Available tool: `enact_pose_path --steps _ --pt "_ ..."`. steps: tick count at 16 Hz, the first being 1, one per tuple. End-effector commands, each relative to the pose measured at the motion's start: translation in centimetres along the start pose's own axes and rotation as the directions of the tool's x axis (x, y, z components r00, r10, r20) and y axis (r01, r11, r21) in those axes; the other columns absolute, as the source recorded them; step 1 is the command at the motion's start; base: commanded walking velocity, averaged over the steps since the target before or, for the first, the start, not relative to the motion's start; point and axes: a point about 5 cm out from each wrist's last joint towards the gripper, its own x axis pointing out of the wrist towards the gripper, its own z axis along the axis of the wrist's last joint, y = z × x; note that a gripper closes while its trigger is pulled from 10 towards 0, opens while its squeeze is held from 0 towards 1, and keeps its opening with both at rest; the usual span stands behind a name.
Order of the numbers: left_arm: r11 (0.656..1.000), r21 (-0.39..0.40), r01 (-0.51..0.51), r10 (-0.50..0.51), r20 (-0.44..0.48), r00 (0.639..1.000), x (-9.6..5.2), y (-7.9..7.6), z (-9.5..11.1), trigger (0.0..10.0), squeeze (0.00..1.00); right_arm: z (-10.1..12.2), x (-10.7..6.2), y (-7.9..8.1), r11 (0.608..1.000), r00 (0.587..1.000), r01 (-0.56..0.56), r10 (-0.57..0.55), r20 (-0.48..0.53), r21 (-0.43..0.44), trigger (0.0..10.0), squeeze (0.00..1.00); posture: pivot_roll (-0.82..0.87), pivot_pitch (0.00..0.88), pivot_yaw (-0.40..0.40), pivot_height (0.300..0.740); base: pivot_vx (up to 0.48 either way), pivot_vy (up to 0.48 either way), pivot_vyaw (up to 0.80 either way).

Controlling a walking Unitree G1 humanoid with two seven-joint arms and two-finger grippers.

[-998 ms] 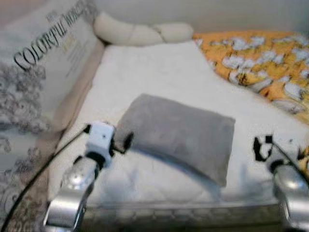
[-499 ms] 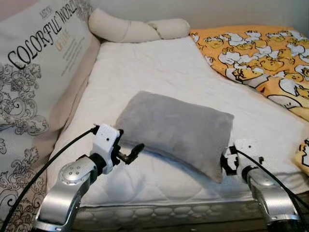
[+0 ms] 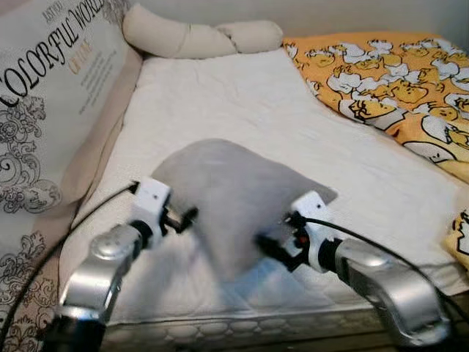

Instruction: Clean up the room

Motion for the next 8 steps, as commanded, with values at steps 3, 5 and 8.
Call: enact_pose_path --steps 3,5,8 --pt "0.998 0.013 -0.065 0.065 -0.018 0.998 -0.7 2.4 -0.1 10.0 0.00 1.6 -3.5 1.3 0.959 0.964 -0.264 0.266 0.006 -0.104 10.0 0.00 -0.04 0.000 0.046 0.740 0.000 0.000 0.00" --pt "0.997 0.021 -0.079 0.079 -0.024 0.997 -0.8 3.1 -0.1 10.0 0.00 1.9 -5.2 1.4 0.933 0.942 -0.331 0.335 0.005 -0.139 10.0 0.00 -0.05 0.000 0.049 0.740 0.000 0.000 0.00" --pt "0.996 0.030 -0.089 0.090 -0.033 0.995 -0.7 3.8 -0.1 10.0 0.00 2.7 -7.4 1.6 0.906 0.920 -0.388 0.393 -0.006 -0.168 10.0 0.00 -0.05 0.000 0.052 0.740 0.000 0.000 0.00"
